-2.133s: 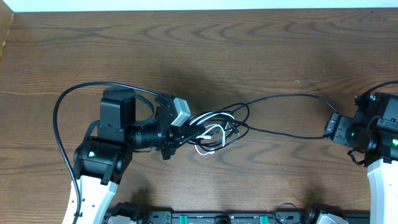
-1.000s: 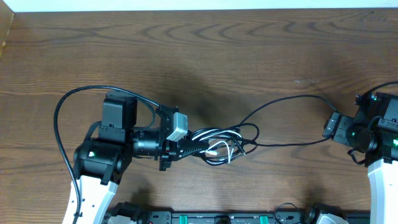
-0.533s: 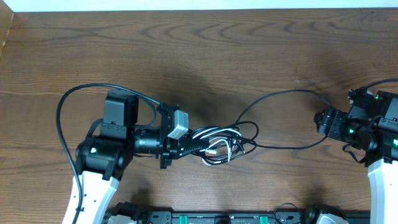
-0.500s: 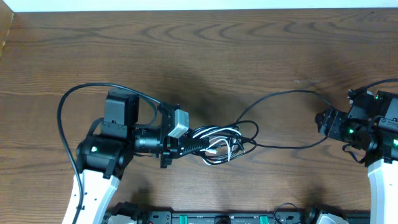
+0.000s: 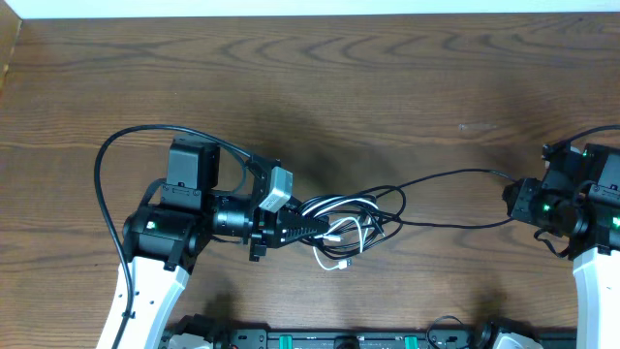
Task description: Untangle cables
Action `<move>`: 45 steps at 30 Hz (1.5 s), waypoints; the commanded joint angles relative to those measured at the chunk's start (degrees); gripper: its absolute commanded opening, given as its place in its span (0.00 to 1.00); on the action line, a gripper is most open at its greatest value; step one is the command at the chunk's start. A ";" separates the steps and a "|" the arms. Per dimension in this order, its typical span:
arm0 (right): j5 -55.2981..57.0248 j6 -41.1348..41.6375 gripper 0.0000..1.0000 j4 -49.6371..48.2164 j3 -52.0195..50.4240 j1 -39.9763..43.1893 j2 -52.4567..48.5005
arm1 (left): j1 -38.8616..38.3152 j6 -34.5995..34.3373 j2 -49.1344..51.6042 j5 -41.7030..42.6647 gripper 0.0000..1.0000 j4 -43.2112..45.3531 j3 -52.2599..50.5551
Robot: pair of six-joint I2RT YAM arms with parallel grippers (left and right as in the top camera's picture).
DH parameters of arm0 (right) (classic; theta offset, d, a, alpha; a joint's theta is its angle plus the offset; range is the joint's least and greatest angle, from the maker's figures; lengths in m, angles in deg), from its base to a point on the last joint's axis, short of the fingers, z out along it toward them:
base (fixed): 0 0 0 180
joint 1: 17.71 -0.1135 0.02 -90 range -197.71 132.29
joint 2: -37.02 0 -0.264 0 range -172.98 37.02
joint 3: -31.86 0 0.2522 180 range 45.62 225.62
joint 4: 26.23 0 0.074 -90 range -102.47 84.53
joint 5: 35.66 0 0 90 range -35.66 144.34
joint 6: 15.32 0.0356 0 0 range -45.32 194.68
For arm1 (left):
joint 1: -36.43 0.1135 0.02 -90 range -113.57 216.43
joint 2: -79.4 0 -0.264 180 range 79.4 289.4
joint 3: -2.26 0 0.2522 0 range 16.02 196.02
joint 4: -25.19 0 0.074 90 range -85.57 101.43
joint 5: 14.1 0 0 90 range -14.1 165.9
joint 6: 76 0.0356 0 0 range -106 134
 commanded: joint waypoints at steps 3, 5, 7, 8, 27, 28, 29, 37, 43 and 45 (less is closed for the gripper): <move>6.97 -0.24 0.38 0.52 0.63 0.46 -0.02 | 0.13 -0.46 -0.28 6.14 0.08 0.33 0.33; 6.97 -0.24 0.45 0.61 0.63 0.46 -0.02 | 0.11 0.00 -0.31 7.48 0.08 0.52 0.33; 6.93 -0.22 0.57 0.63 0.63 0.46 -0.02 | -0.11 0.50 -0.39 7.48 0.08 0.66 0.33; 6.93 -0.22 0.66 0.61 0.63 0.46 -0.02 | -0.20 0.74 -0.39 7.48 0.08 0.66 0.33; -16.96 -15.41 0.91 -0.31 0.63 0.39 -0.02 | -0.90 -5.88 -0.26 -6.38 0.08 2.75 0.33; -17.62 -17.64 0.92 -0.28 0.63 0.39 -0.02 | -1.01 -5.88 -0.26 -6.21 0.08 2.75 0.33; -17.81 -19.23 0.94 -0.28 0.63 0.39 -0.02 | -1.01 -5.88 -0.26 -6.03 0.08 2.75 0.33; -27.76 -30.73 0.99 -0.63 0.63 0.20 -0.02 | -1.01 -5.88 -0.26 -5.07 0.08 2.75 0.33; -28.87 -32.39 0.99 -0.13 0.63 -2.45 -0.02 | -0.98 -5.90 -0.26 -7.85 0.08 2.78 0.33; -28.83 -32.39 0.99 0.20 0.63 -2.99 -0.02 | -0.98 -7.52 -0.26 -13.22 0.08 2.75 0.33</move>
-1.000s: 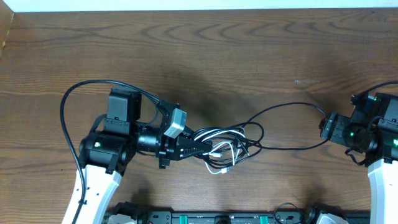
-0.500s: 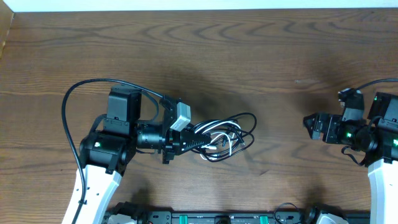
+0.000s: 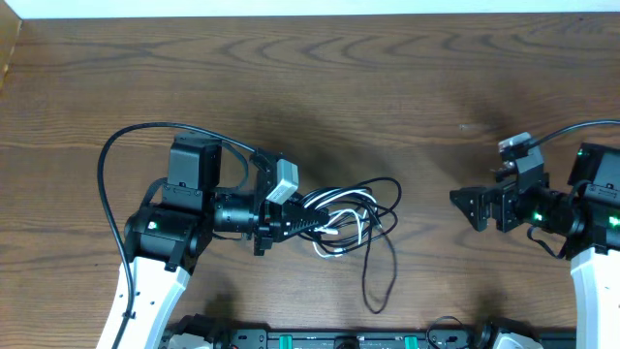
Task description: Untangle cables
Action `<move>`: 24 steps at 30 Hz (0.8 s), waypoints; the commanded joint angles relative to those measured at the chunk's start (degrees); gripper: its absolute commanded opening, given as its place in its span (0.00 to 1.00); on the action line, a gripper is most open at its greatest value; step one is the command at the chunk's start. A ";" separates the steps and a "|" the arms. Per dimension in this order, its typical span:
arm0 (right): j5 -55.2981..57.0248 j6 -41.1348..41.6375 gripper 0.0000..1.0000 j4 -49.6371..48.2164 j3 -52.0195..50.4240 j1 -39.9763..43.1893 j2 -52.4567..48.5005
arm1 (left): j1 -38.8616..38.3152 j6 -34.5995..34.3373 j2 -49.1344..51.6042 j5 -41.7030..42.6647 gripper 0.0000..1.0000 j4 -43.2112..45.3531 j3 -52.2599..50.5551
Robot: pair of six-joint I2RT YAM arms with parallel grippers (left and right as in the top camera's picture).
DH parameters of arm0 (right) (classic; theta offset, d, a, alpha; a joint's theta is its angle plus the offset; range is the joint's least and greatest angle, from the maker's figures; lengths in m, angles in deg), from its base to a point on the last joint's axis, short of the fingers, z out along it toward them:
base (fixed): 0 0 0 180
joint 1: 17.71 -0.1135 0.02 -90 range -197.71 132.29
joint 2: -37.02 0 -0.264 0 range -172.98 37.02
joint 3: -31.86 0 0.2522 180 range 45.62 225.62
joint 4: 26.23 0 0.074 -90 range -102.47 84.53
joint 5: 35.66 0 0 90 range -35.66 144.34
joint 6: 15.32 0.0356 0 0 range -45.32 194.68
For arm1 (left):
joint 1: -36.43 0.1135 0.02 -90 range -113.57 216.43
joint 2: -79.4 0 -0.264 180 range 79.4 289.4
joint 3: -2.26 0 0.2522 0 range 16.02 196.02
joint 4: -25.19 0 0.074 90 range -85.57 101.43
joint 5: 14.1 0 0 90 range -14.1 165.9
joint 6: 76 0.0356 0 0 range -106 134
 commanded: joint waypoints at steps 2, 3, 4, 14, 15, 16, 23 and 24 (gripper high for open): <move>-2.60 -2.43 0.99 0.57 0.63 -1.36 -0.02 | -0.17 -3.72 -0.26 -9.51 0.08 0.20 0.33; -2.47 -2.43 0.99 0.79 0.63 -1.46 -0.02 | -0.17 -5.60 -0.26 -13.03 0.08 0.20 0.33; -2.49 -2.43 0.99 0.87 0.63 -1.49 -0.02 | -0.17 -7.02 -0.26 -15.82 0.08 0.17 0.33; -2.47 -2.36 0.97 2.78 0.63 -1.49 -0.02 | -0.17 -20.28 0.13 -51.84 0.08 -1.18 0.22; -2.47 -2.36 0.97 2.93 0.63 -1.49 -0.02 | -0.17 -20.90 0.42 -55.23 0.08 -1.68 0.20; -2.47 -2.38 0.97 3.08 0.63 -1.49 -0.02 | -0.17 -21.57 0.83 -58.55 0.08 -2.34 0.20; -2.47 -2.38 0.98 3.13 0.63 -1.49 -0.02 | -0.17 -22.34 4.94 -65.11 0.10 -4.76 0.15; -2.47 -2.36 0.98 3.15 0.63 -1.49 -0.02 | -0.17 -22.34 5.73 -65.11 0.15 -4.90 0.15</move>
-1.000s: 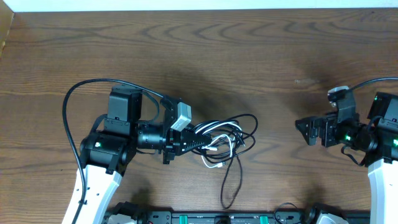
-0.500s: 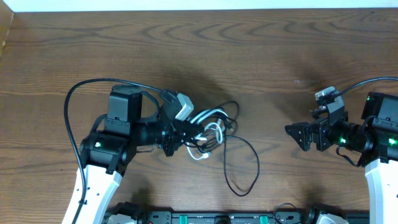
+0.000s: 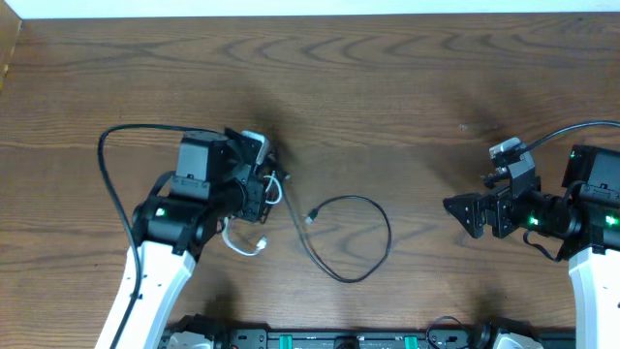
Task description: Untangle cables
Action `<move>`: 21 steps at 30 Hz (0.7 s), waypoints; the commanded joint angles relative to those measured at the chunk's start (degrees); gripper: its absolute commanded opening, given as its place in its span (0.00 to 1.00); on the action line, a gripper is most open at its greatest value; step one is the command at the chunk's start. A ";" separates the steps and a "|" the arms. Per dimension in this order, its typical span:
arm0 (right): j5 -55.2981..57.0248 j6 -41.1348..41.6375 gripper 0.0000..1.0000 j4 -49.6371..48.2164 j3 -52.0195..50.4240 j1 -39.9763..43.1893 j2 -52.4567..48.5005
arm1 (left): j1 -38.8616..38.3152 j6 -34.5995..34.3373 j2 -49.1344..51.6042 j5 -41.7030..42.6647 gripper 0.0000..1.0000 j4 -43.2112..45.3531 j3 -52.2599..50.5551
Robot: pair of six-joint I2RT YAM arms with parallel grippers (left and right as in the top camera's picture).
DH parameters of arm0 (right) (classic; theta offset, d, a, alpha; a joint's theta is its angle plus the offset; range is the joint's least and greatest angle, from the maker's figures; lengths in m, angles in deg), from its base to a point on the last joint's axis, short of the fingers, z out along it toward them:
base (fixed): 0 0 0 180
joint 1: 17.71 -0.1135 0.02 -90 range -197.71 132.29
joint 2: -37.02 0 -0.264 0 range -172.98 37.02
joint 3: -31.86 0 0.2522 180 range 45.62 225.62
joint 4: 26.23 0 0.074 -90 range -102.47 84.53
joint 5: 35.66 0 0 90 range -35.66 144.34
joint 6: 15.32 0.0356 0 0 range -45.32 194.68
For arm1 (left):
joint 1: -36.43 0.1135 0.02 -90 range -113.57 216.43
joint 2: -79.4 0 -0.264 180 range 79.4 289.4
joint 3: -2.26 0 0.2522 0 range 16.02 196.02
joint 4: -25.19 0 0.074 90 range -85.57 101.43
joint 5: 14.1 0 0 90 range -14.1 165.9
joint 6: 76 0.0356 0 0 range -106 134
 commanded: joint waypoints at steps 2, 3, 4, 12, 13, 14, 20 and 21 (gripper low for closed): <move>-1.18 -0.74 0.98 0.07 0.63 -0.39 -0.02 | -0.13 -1.20 3.15 -5.09 0.28 -0.55 0.15; -1.18 -0.74 0.98 0.07 0.63 -0.39 -0.02 | -0.13 -1.22 3.82 -5.09 0.31 -0.72 0.15; -1.18 -0.76 0.99 0.07 0.63 -0.39 -0.02 | -0.13 -1.22 4.48 -5.09 0.32 -0.81 0.15; -0.72 -0.74 0.99 0.09 0.63 -0.39 -0.02 | -0.13 -1.22 6.01 -5.07 0.36 -1.01 0.15; -0.63 -0.74 0.99 0.09 0.63 -0.39 -0.02 | -0.13 -1.22 6.03 -5.07 0.36 -1.03 0.15; -0.31 -0.72 0.99 0.09 0.63 -0.39 -0.02 | -0.13 -1.22 6.03 -5.07 0.36 -1.03 0.15; 0.11 -0.70 0.99 0.11 0.63 -0.39 -0.02 | -0.13 -1.22 6.03 -5.07 0.37 -1.18 0.15; 0.11 -0.70 0.99 0.17 0.63 -0.39 -0.02 | -0.13 -1.22 6.03 -5.09 0.40 -1.20 0.15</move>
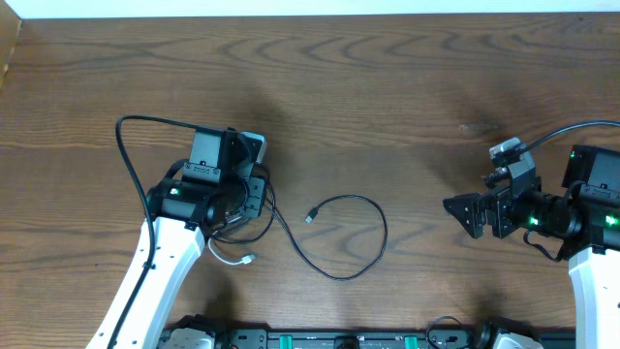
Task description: Untangle cables
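Observation:
My left gripper (pixel 238 202) points down at the table at the left, its fingers mostly hidden under the wrist. It holds the cable bundle (pixel 254 208) bunched there. A white cable (pixel 231 256) trails out below it, its plug lying on the wood. A black cable (pixel 360 260) runs from the bundle in one wide open loop to the right and ends in a plug (pixel 312 216) at the table's middle. My right gripper (pixel 459 208) hovers open at the right, a good way from the loop, holding nothing.
The wooden table (pixel 368 87) fills the view. The left arm's own black lead (pixel 136 155) arcs out to its left. A black rail with connectors (pixel 339 339) runs along the front edge. The right arm's body (pixel 591 204) sits at the right edge.
My left gripper has turned and dropped slightly left and down toward the table with the bundle. The white cable's tail now lies lower on the wood. The black loop and right gripper are unchanged.
At first my left gripper held a tangled bundle at the middle while the right one held a taut black cable end far right. Then the right one had let go and stood open. Later the bundle sat further left, leaving the black cable as a loose loop.

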Action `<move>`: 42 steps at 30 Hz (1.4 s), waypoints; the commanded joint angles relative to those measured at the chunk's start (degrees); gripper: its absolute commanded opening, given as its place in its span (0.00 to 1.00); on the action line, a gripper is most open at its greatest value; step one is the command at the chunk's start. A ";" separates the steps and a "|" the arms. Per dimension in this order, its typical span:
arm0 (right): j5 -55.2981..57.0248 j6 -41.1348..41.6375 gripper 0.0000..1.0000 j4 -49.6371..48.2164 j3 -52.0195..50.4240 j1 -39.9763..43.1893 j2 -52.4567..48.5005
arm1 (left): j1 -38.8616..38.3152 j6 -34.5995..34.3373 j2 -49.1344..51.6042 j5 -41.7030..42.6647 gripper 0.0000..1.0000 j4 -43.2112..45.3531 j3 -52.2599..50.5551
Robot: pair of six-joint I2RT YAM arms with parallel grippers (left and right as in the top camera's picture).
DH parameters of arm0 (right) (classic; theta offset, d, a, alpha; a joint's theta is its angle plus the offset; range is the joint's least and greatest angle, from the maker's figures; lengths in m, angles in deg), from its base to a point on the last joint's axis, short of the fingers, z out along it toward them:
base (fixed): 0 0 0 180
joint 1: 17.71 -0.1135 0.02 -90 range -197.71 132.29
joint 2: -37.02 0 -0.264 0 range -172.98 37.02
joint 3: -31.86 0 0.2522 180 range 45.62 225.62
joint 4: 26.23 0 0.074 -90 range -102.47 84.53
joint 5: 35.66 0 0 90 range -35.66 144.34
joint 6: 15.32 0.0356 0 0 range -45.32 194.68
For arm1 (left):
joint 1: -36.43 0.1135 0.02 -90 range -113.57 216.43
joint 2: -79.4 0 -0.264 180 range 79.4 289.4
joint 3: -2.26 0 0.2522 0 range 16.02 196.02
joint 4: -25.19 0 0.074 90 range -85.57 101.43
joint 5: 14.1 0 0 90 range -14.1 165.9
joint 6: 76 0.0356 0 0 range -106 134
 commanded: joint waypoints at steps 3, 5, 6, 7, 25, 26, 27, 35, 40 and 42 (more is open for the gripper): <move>-0.33 -0.70 0.99 0.26 0.63 -0.39 -0.02 | -0.13 -0.07 0.04 -0.55 0.46 -0.70 0.15; -0.33 -0.72 0.99 0.26 0.63 -0.39 -0.02 | -0.13 -0.07 0.04 -0.57 0.52 -1.25 0.00; -0.33 -0.72 0.99 0.24 0.63 -0.39 -0.02 | -0.13 -0.07 0.04 -0.57 0.52 -1.25 -0.17; -0.33 -0.74 0.99 0.24 0.63 -0.39 -0.02 | -0.13 -0.07 0.07 -0.61 0.54 -1.25 -0.48; 0.28 -0.74 0.99 0.44 0.63 -0.39 -1.79 | -0.09 -19.89 6.82 -8.48 0.62 -1.01 -1.79; 0.28 -0.74 0.99 0.44 0.63 -0.39 -1.90 | -0.09 -22.14 7.41 -8.46 0.62 -1.01 -1.79; 0.28 -0.74 0.99 0.46 0.63 -0.39 -1.90 | -0.09 -24.15 7.82 -8.46 0.67 -1.01 -1.79; 0.28 -0.74 0.99 0.48 0.63 -0.39 -1.90 | -0.09 -29.16 9.05 -8.44 0.91 -0.17 -1.79; 0.28 -0.74 0.99 0.44 0.63 -0.39 -1.90 | -0.09 -29.14 9.05 -8.46 0.91 -0.37 -1.79; 0.28 -0.74 0.99 0.46 0.63 -0.39 -1.90 | -0.09 -29.22 9.09 -8.48 0.91 -0.13 -1.79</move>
